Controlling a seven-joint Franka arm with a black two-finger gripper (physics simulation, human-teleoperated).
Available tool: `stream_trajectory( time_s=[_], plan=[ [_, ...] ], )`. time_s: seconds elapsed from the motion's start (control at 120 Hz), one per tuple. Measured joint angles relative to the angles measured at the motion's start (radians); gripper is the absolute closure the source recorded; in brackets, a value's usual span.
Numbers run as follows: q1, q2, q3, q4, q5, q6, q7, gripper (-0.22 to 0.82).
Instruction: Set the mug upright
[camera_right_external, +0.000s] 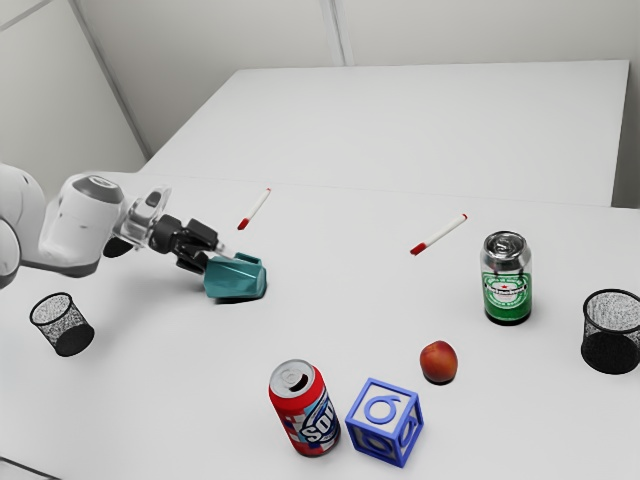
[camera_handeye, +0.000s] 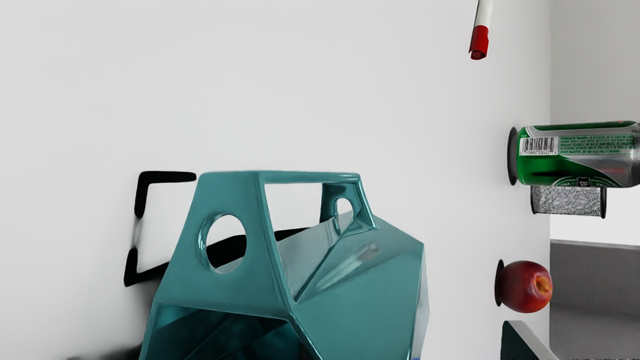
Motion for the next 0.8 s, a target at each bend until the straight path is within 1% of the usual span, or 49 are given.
stream_trajectory(
  time_s=[0.183, 0.242, 0.325, 0.442, 0.633, 0.8],
  plan=[
    [0.0, -0.002, -0.004, 0.002, -0.009, 0.001, 0.043, 0.58],
    [0.0, -0.005, -0.005, 0.001, -0.01, 0.001, 0.055, 0.63],
    [-0.001, -0.015, -0.006, 0.0, -0.01, 0.003, 0.069, 0.69],
    [-0.002, -0.062, -0.01, -0.023, -0.008, 0.008, 0.086, 0.74],
    [-0.029, -0.171, -0.011, -0.048, 0.007, 0.015, 0.105, 0.76],
    [-0.088, -0.262, -0.008, -0.037, 0.142, 0.027, 0.087, 0.77]
  ],
)
